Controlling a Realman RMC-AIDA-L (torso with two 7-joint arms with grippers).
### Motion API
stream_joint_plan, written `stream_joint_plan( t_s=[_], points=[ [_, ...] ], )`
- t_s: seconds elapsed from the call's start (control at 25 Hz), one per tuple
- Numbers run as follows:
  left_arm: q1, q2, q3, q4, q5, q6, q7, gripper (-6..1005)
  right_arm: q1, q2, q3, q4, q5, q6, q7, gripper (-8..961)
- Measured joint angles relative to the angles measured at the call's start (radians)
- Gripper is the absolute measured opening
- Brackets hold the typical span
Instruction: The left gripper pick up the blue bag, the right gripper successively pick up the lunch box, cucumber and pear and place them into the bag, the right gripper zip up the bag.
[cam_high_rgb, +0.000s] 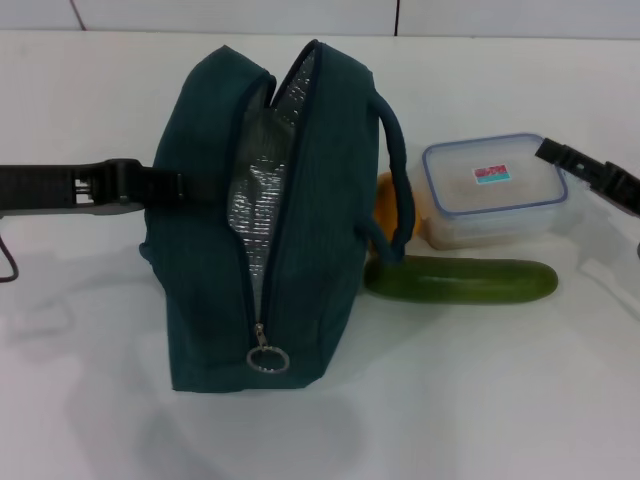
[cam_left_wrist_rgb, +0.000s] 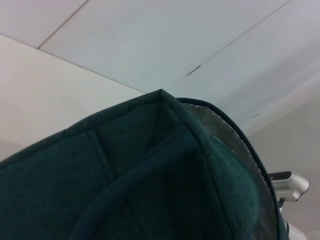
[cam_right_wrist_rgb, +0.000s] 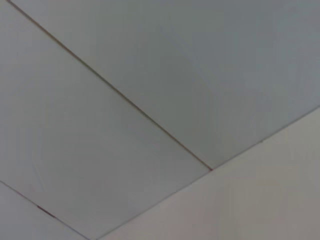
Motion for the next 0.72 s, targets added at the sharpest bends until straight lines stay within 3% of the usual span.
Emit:
stream_joint_plan(
  t_s=[0.72],
  points=[
    [-0.003, 0.001, 0.008, -0.001, 0.013, -0.023, 0.001, 39, 0.02, 0.003, -0.006, 0.015, 0.007, -0.036, 0.04, 758]
  ],
)
